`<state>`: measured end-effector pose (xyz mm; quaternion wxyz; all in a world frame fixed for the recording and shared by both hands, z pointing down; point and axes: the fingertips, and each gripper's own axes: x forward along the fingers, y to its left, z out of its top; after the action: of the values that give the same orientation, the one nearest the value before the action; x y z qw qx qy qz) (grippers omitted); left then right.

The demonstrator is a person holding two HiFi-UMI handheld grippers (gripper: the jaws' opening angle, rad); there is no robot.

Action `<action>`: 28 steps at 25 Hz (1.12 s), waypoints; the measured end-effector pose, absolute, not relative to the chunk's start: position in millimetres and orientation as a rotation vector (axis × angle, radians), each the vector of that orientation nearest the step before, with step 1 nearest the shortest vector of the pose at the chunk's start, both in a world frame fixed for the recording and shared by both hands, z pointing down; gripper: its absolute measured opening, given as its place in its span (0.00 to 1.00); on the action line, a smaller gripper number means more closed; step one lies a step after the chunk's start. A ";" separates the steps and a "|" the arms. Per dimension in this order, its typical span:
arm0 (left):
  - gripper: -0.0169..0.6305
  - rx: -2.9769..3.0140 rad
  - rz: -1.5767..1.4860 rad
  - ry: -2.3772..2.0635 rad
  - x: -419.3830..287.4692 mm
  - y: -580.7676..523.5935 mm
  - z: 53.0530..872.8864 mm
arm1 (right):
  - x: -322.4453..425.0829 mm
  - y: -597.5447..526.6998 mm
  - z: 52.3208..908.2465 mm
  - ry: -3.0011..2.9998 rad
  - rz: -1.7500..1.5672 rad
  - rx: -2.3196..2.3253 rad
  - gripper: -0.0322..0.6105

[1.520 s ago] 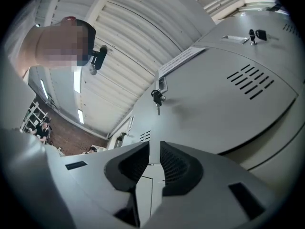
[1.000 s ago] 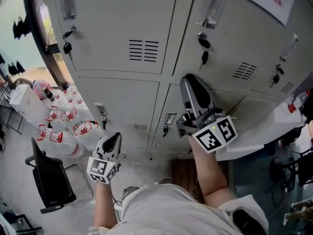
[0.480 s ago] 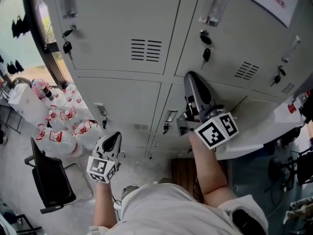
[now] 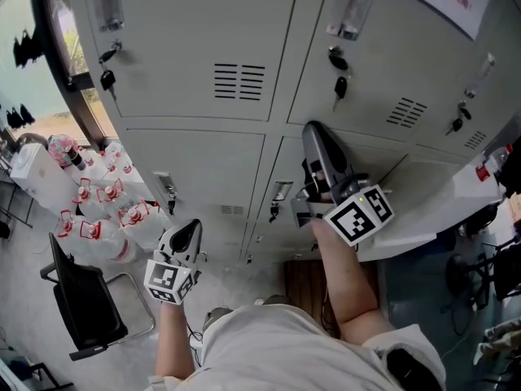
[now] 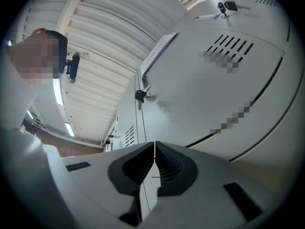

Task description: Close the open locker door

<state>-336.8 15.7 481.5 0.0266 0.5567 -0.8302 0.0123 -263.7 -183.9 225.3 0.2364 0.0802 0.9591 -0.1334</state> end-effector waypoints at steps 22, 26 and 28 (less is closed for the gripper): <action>0.03 2.067 0.082 -2.230 -283.4 -81.6 499.7 | -193.0 -208.5 350.6 2.872 -0.285 -0.035 0.05; 0.03 2.132 0.084 -2.161 -268.9 -100.4 501.0 | -178.4 -208.4 381.2 2.937 -0.246 -0.086 0.05; 0.03 2.167 0.084 -2.126 -260.2 -109.1 501.8 | -169.9 -208.2 396.8 2.963 -0.243 -0.104 0.05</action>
<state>-260.2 -109.1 501.8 0.0524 0.7125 -0.6991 0.0278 -169.9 -208.2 396.8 0.0833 -0.0347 0.9926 -0.0813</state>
